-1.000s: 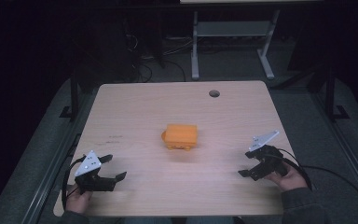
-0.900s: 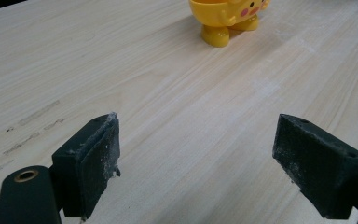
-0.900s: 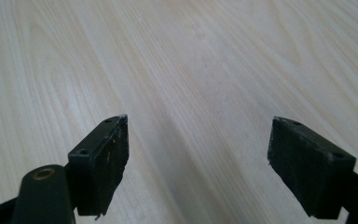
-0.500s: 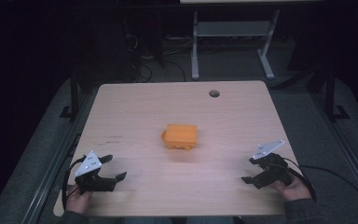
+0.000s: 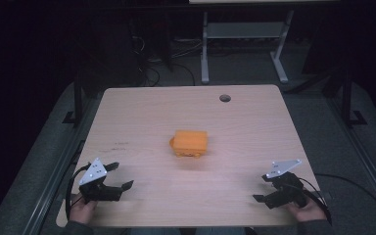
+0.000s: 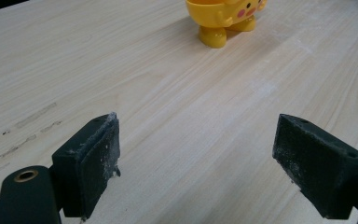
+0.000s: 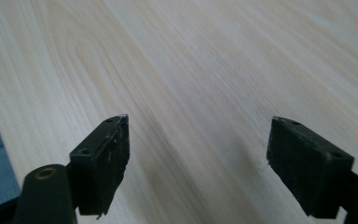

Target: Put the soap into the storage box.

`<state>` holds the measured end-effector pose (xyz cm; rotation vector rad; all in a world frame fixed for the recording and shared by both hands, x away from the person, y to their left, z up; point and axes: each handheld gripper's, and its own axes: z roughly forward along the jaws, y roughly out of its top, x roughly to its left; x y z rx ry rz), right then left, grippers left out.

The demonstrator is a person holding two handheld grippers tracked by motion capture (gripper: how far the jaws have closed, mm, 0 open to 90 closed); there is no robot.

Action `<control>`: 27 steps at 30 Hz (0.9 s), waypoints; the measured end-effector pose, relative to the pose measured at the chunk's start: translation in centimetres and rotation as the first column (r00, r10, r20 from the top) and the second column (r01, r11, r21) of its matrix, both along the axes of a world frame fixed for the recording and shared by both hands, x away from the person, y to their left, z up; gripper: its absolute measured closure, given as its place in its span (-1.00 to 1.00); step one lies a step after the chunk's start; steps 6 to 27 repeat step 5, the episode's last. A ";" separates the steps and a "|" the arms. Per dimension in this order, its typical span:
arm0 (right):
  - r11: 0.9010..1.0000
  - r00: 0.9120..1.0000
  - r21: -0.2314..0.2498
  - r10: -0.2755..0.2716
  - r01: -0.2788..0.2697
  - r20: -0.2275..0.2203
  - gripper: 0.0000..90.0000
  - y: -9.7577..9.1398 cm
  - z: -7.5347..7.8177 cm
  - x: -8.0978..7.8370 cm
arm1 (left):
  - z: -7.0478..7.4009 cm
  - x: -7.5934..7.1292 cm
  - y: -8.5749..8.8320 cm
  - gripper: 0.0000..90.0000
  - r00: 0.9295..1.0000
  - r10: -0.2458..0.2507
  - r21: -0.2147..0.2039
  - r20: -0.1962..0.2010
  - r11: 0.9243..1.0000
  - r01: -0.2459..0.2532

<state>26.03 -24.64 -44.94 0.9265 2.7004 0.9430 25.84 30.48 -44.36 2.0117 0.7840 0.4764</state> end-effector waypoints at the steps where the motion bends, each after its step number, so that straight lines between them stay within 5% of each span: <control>1: 1.000 1.000 0.029 -0.005 0.005 0.012 -0.63 0.0 0.2 -0.2 | 0.0 0.0 0.0 -0.68 1.000 -0.001 0.002 -0.001 1.000 0.001; 5: 0.993 0.999 0.120 -0.014 0.008 0.048 -0.69 0.1 0.7 -0.9 | 0.1 0.0 0.1 -0.68 1.000 -0.001 0.003 -0.002 1.000 0.001; 27: 0.993 0.999 0.120 -0.014 0.008 0.048 -0.69 0.1 0.7 -0.9 | 0.1 0.0 0.1 -0.68 1.000 -0.001 0.003 -0.002 1.000 0.001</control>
